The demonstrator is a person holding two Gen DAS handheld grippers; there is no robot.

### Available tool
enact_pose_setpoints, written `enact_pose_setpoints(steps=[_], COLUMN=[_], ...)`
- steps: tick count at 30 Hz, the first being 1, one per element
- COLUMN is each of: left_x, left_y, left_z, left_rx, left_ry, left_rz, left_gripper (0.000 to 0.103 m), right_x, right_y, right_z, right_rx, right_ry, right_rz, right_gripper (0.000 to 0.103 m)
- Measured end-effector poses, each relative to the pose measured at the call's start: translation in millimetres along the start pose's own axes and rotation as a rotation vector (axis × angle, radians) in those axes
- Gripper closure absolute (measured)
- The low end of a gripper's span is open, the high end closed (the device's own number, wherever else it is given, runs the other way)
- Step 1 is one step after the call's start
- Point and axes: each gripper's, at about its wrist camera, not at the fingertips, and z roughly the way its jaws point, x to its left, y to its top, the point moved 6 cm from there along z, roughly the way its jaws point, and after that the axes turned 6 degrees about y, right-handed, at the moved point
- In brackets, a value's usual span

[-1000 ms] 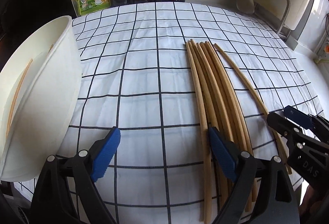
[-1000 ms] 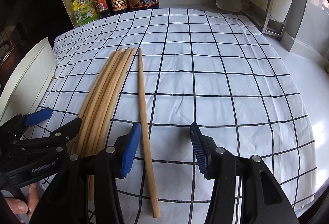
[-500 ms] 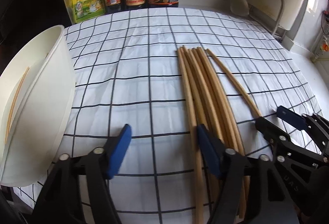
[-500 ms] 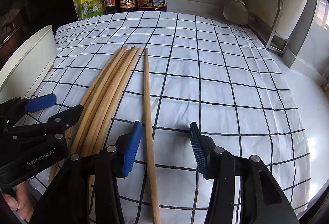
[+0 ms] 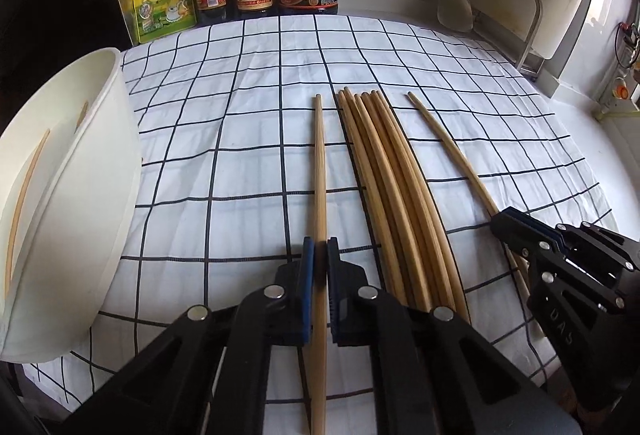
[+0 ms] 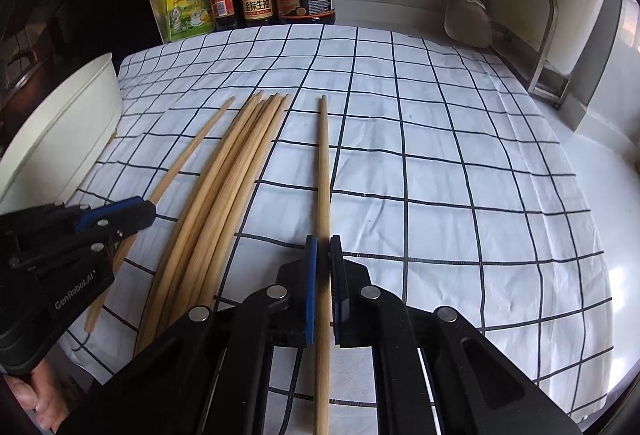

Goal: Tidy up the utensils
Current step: 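Close the left tool on a chopstick while the right tool grasps another, then carry the left tool's chopstick over the basin while the right tool carries its own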

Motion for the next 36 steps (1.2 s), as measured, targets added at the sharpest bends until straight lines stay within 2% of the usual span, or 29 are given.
enact_pose_setpoints(steps=[12,21,27,36], left_x=[0.0,12.3,34.3,93.8], left_y=[6.6,19.1,25.6,32.2], left_z=[-20.3,-54.9,-81.1,-111.2], left_rx=[-0.012,-0.083,-0.134,-0.203], left_ry=[-0.058,-0.098,-0.113,-0.093], left_rz=[-0.001,-0.022,-0.036,-0.086], left_gripper=[0.096,0.096,0.096,0.096], right_x=[-1.8,7.5,22.3,77.5], right_y=[7.2,20.0,34.5,58.4], right_z=[-20.9,-53.8,-79.3,-87.4], right_rx=[-0.056,-0.135,-0.188,-0.247], right_ry=[0.056,0.065,0.056,0.094], right_rz=[0.082,0.110,0.103,0.058], right_gripper=[0.097,0.097,0.097,0.097])
